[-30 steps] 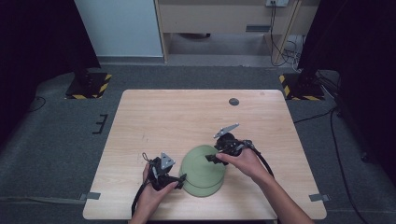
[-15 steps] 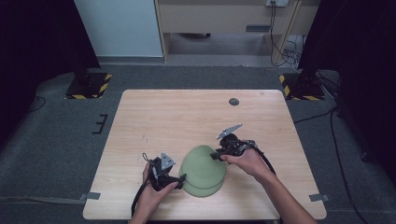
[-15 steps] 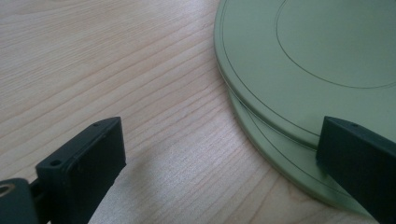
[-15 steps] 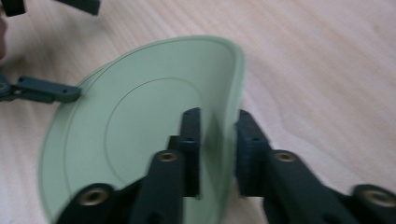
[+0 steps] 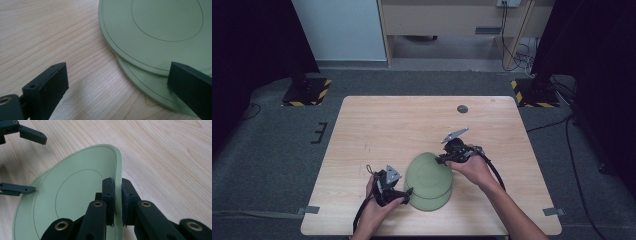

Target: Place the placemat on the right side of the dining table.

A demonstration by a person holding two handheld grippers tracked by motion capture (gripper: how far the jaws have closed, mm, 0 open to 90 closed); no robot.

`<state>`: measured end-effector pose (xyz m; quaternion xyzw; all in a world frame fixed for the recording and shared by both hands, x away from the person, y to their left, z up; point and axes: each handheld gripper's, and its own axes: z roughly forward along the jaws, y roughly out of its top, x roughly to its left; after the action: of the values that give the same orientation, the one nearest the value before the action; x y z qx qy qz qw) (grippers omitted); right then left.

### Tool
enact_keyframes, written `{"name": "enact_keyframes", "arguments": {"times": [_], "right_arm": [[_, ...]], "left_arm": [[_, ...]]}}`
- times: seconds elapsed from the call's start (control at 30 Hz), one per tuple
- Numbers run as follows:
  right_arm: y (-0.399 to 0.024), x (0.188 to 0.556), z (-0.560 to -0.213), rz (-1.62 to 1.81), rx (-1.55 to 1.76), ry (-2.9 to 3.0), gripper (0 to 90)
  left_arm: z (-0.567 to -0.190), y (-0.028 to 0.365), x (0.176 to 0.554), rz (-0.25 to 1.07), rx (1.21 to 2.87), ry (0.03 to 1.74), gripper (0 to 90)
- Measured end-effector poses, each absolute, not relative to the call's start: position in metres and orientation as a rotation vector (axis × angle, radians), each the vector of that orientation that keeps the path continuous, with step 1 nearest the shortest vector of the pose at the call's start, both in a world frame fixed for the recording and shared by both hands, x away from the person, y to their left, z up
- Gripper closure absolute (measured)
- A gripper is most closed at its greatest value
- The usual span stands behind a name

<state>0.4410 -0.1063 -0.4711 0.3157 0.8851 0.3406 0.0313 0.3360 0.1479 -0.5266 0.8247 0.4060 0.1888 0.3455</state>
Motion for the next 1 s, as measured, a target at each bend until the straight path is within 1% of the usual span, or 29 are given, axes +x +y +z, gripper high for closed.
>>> {"name": "enact_keyframes", "arguments": {"times": [0.13, 0.17, 0.33, 0.5, 0.53, 0.6, 0.67, 0.8, 1.0], "right_arm": [[-0.104, 0.44, -0.468, 1.067, 0.97, 2.735, 82.3], [-0.105, 0.44, -0.467, 1.09, 0.972, 2.743, 80.4], [-0.108, 0.441, -0.465, 1.12, 0.999, 2.769, 78.5], [-0.11, 0.44, -0.47, 1.053, 0.996, 2.829, 75.9], [-0.11, 0.44, -0.471, 1.046, 0.993, 2.836, 76.1], [-0.112, 0.44, -0.471, 1.014, 0.986, 2.832, 82.2], [-0.114, 0.44, -0.469, 1.017, 1.01, 2.835, 83.7], [-0.116, 0.44, -0.464, 1.028, 1.006, 2.833, 84.9], [-0.117, 0.44, -0.446, 1.095, 1.025, 2.807, 85.7]], "left_arm": [[-0.527, 0.147, 0.339, 0.497, 2.143, 1.057, 0.4], [-0.527, 0.147, 0.339, 0.498, 2.143, 1.057, 0.4], [-0.527, 0.146, 0.339, 0.516, 2.141, 1.054, 0.3], [-0.527, 0.146, 0.34, 0.515, 2.134, 1.058, 0.3], [-0.528, 0.147, 0.34, 0.518, 2.134, 1.059, 0.3], [-0.528, 0.147, 0.34, 0.518, 2.133, 1.061, 0.4], [-0.528, 0.148, 0.34, 0.51, 2.128, 1.064, 0.9], [-0.528, 0.149, 0.34, 0.508, 2.127, 1.073, 2.0], [-0.528, 0.156, 0.343, 0.499, 2.113, 1.104, 1.9]]}}
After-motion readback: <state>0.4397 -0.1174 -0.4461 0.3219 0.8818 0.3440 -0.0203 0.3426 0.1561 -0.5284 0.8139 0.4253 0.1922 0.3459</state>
